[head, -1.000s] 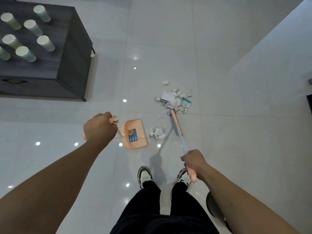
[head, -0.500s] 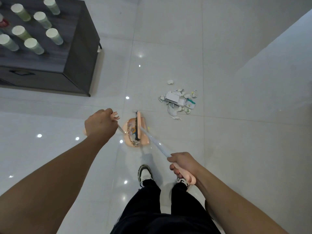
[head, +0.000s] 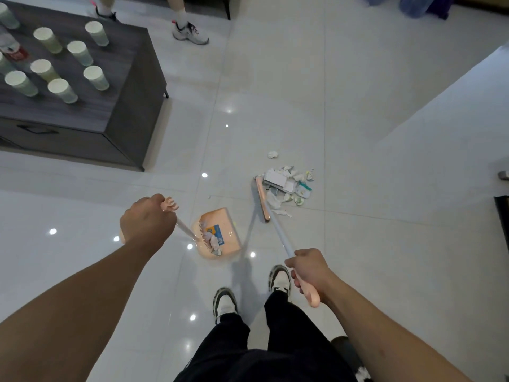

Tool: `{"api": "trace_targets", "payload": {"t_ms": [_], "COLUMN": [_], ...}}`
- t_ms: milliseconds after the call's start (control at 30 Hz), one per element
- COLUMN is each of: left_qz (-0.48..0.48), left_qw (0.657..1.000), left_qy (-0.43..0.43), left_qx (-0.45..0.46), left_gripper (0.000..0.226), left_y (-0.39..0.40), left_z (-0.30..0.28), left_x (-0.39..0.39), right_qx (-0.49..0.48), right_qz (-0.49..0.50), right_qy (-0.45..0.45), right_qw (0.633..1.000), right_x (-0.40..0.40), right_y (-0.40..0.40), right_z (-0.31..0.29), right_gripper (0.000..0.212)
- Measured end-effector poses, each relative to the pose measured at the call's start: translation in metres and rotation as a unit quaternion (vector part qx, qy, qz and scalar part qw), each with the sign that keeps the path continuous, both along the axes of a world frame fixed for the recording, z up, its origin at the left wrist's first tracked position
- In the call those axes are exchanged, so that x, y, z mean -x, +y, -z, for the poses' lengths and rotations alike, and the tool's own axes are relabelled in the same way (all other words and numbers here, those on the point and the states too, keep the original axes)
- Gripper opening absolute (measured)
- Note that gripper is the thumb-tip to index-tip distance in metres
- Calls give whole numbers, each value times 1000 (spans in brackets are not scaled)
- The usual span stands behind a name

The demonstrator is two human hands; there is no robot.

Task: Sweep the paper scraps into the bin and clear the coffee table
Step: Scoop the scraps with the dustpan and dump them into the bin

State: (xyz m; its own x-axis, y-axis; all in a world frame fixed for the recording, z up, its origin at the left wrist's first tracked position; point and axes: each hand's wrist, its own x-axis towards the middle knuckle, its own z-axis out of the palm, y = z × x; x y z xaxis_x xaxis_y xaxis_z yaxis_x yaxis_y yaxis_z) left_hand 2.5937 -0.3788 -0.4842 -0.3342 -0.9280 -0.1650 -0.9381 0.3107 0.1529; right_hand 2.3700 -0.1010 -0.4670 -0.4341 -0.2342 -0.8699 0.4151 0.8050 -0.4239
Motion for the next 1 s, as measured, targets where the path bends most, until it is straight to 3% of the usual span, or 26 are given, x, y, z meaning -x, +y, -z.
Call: {"api": "trace_targets", "payload": {"t_ms": [267,467,500,533,600,733,767,833,933,1000], "left_qz": [-117,-222,-243,-264,-300,-321,-316,-305,-302,-304], "left_qw": [992,974,969,964,953,947,948,951,952,952], "left_qy": [-38,-46,-40,-34,-29,-31,-33,-47,-52,-41], "left_qx": [-9,-20,-20,-18,-13,-1,8,23,15,9], "left_gripper": [5,13,14,15,17,25,27,28,24,23], "left_y": [1,20,26,32,42,63,68,75,77,75], "left_z": [-8,-5,-4,-2,0,10,13,16,17,18], "left_x": [1,-21,-25,-28,-33,-33,-30,-24,-20,-21], "right_qx": [-10,-12,-11,-8,-7,-6,-6,-15,-22,-22], "right_qz": [-121,-251,-284,-325,-400,-513,-532,-552,-569,-532], "right_qy": [33,38,45,60,78,104,107,106,103,75], "right_qw": [992,967,958,944,913,852,840,827,816,843], "right_x": [77,89,90,90,89,77,75,72,72,76], "right_y": [-57,-123,-131,-139,-151,-165,-165,-162,-152,-141], "right_z": [8,24,31,33,44,57,61,68,66,61], "right_gripper": [7,33,43,25,35,8,11,30,20,28]}}
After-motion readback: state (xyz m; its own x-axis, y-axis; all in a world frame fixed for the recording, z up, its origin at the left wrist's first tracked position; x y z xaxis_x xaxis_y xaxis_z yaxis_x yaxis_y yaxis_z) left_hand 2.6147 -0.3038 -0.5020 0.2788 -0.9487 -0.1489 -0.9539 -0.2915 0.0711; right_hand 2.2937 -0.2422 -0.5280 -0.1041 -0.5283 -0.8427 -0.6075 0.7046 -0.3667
